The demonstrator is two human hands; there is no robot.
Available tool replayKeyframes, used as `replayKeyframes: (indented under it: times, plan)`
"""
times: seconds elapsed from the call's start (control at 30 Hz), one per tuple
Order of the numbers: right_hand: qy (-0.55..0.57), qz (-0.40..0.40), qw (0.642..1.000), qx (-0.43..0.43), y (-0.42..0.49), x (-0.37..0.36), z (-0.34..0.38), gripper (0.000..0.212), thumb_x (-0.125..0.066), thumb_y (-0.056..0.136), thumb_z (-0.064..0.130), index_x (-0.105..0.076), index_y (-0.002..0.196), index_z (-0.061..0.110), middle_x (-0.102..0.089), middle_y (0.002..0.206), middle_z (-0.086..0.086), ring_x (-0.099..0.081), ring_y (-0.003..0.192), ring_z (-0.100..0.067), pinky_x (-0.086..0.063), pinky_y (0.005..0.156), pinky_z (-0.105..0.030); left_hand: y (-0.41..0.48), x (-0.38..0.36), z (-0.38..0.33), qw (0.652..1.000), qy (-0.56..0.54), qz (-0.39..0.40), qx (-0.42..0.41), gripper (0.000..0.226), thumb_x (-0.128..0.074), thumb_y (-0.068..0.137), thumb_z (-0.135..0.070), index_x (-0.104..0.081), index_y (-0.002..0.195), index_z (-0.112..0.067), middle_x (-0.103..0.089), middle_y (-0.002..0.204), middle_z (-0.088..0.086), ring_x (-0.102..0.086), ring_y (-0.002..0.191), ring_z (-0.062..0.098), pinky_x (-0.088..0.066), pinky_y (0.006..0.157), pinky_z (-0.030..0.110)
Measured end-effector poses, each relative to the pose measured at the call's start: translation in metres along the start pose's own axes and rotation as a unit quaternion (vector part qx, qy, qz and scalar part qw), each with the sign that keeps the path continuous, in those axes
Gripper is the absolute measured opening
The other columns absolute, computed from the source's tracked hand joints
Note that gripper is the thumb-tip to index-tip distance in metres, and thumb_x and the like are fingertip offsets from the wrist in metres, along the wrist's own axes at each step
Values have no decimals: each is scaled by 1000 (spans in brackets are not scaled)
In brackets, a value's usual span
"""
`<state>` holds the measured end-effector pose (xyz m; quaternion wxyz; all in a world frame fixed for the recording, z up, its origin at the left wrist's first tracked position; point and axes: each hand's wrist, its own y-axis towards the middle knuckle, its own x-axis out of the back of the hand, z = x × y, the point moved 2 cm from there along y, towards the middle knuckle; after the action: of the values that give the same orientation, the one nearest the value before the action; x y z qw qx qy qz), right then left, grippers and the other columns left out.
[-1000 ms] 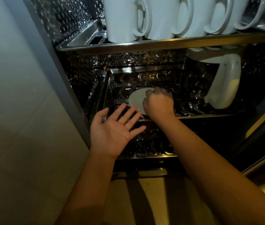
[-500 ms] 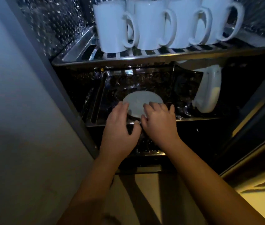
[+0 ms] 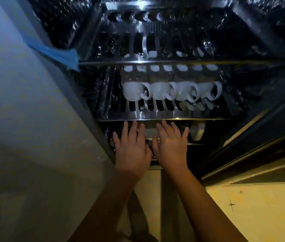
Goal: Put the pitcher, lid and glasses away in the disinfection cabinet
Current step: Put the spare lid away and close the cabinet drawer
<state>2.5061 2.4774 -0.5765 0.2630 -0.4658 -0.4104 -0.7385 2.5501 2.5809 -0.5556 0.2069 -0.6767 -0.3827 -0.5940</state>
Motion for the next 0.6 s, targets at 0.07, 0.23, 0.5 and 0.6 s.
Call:
replayKeyframes:
  times: [0.07, 0.23, 0.5, 0.6]
  plan:
    - [-3, 3, 1000, 3, -2, 30, 8, 34, -74, 72, 23, -70, 102, 8, -68, 110, -12, -63, 104, -33, -34, 91, -66, -3, 33, -11, 1000, 16, 7, -6, 49, -47, 76, -28, -63, 115, -3, -62, 120, 18, -55, 114, 40, -36, 86, 66]
    - [-1, 6, 1000, 7, -2, 109, 24, 34, -72, 71, 23, -69, 102, 9, -68, 109, -12, -62, 105, -32, -35, 91, -65, -12, 106, -30, 999, 16, 23, -22, 55, -35, 76, -33, -63, 115, -5, -61, 122, 18, -53, 116, 42, -27, 88, 63]
    - [-9, -28, 999, -14, 5, 229, 35, 44, -41, 80, 34, -69, 105, 12, -68, 110, -9, -63, 104, -31, -37, 91, -60, -21, 206, -74, 997, -20, -22, -68, 50, -35, 82, -30, -57, 121, -9, -56, 129, 15, -46, 125, 37, -18, 94, 61]
    - [-22, -48, 998, -28, 5, 266, 27, 43, -42, 82, 33, -68, 108, 12, -67, 112, -9, -62, 107, -31, -34, 94, -60, -23, 233, -91, 995, -9, -31, -94, 51, -35, 79, -31, -58, 120, -11, -57, 128, 13, -47, 124, 36, -21, 95, 59]
